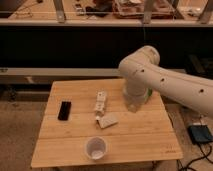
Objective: Move the arm in a circular motion
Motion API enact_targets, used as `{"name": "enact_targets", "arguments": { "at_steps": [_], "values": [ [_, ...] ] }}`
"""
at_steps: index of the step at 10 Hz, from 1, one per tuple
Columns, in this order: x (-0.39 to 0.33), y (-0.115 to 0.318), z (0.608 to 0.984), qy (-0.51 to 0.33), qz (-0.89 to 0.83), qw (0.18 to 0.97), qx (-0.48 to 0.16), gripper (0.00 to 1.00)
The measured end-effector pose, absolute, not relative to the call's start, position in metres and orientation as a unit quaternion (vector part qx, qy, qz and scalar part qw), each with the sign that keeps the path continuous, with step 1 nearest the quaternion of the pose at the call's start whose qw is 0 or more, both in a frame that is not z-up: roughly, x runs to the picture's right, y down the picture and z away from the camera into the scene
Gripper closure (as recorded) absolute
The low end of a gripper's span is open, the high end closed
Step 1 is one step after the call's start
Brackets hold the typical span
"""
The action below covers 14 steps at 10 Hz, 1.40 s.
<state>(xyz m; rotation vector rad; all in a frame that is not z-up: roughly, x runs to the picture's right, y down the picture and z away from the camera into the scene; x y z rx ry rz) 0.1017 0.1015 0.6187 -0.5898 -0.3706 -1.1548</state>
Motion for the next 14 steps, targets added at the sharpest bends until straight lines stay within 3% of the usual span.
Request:
{"name": "enact_targets", "arguments": {
  "at_steps": [4, 7, 10, 12, 14],
  "values": [
    [0.008, 0.146, 0.623, -0.264, -0.541, 0.762, -0.24, 0.91],
    [-0.056, 0.139, 0.668, -0.315, -0.565, 0.738, -0.194, 0.91],
    [-0.071, 0.103, 0.73, -0.316, -0.582, 0.732, -0.163, 0.91],
    [-0.058, 0.055, 0.766, -0.292, -0.586, 0.743, -0.139, 0.91],
    [-0.02, 0.017, 0.778, -0.255, -0.58, 0.762, -0.132, 0.91]
  ]
}}
